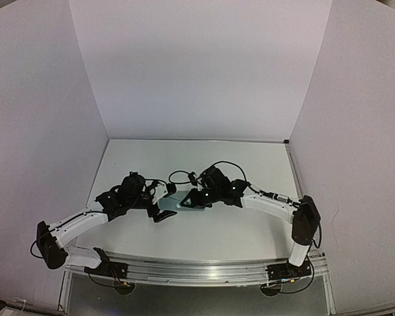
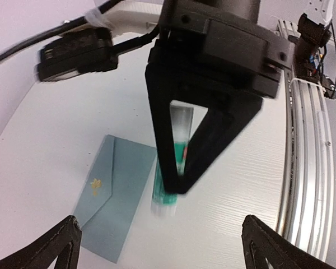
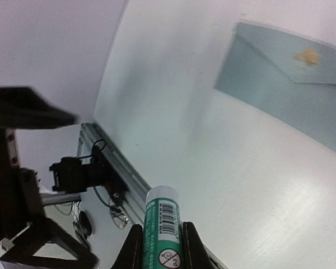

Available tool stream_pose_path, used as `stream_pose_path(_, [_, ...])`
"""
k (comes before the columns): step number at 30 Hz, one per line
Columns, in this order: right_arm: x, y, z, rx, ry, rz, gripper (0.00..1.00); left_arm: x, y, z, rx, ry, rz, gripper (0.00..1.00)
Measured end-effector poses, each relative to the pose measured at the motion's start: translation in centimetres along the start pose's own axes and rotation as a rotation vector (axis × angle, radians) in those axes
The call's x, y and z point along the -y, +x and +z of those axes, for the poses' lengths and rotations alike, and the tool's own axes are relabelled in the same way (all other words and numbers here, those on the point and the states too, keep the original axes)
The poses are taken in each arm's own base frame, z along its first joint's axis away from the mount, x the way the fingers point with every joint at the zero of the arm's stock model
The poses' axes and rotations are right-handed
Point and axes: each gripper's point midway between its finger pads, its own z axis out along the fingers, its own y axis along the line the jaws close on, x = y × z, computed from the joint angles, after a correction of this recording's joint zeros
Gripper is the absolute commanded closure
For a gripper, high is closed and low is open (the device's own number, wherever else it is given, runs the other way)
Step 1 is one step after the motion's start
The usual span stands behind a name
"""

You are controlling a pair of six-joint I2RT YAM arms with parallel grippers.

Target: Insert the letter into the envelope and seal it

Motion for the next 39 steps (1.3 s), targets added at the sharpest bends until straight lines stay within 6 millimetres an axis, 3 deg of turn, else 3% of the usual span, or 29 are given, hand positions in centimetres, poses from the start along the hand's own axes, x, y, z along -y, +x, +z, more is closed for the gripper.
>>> stream_pose_path(6, [10.2,-4.0,-5.8,0.070,0.413,0.120,1.00,-1.6,-0.2,-0.7,0.004,-0.104,-0.018,0.00])
stream_pose_path(10, [13.6,-7.4,-8.4,0.098,0.592,0.115,1.00,-1.5,0.6,-0.6,-0.016,-0.105,-0.049,0.00])
stream_pose_path(13, [15.9,-8.6,-8.2,0.059,0.698,0.102,1.00,-1.4,0.9,-0.6,-0.024,-0.102,-0.059,0.00])
stream_pose_path(19, [20.8,-8.0,-5.4,-0.093,0.860,0.090,1.00,-1.3,0.9,-0.7,-0.022,-0.104,-0.068,0.00])
stream_pose_path(34, [26.1,-7.3,-1.9,-0.224,0.903,0.108,1.00,-1.1,1.5,-0.6,-0.032,-0.098,-0.078,0.00])
stream_pose_path(39, [26.1,-7.6,-2.0,-0.216,0.896,0.114,1.00,-1.1,1.5,-0.6,-0.031,-0.097,-0.078,0.00])
